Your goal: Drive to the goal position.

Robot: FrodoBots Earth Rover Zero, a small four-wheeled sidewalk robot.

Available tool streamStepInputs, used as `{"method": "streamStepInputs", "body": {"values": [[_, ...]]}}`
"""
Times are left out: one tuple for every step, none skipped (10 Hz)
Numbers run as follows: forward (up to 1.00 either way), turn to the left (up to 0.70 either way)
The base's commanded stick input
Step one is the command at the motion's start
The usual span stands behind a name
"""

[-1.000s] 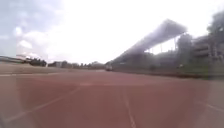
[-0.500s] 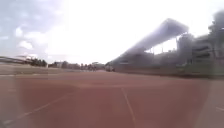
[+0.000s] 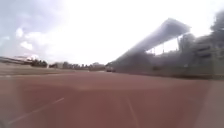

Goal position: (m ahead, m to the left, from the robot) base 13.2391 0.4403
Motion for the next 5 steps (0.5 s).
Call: {"method": "streamStepInputs", "body": {"values": [[0.7, 0.0], [0.7, 0.0], [0.7, 0.0], [0.7, 0.0], [0.7, 0.0]]}}
